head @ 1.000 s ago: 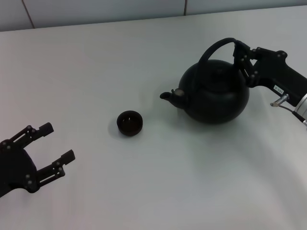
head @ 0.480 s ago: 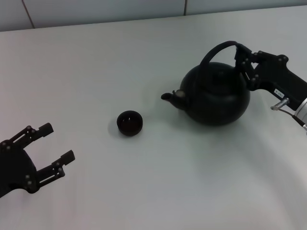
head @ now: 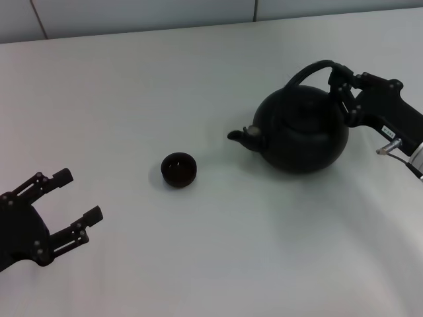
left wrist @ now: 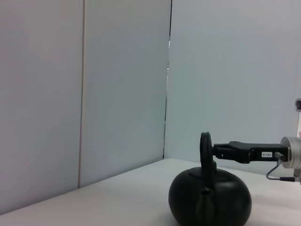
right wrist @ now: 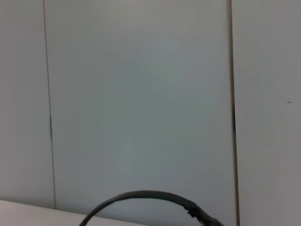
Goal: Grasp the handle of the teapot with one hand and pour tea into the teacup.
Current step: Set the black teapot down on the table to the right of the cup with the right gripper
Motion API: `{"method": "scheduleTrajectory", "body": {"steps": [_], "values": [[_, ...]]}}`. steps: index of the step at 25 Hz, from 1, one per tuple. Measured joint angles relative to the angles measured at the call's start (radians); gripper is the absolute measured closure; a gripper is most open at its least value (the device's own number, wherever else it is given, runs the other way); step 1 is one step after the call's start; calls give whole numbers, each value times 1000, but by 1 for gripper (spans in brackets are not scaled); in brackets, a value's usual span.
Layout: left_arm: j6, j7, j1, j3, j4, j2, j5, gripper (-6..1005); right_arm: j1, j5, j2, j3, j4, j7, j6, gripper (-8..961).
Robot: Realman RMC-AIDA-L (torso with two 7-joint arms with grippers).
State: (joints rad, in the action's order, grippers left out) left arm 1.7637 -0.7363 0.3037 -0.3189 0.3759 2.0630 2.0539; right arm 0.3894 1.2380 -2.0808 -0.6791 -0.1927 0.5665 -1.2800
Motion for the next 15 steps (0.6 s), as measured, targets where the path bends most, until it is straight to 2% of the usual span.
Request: {"method": "scheduleTrajectory", "body": {"steps": [6, 15], "values": [[3, 0, 0, 0, 0, 0, 0, 187, -11, 0, 1, 0, 0, 0, -7, 720], [10, 0, 0, 0, 0, 0, 0, 186, -38, -3, 0, 11, -3, 5, -40, 526]]}}
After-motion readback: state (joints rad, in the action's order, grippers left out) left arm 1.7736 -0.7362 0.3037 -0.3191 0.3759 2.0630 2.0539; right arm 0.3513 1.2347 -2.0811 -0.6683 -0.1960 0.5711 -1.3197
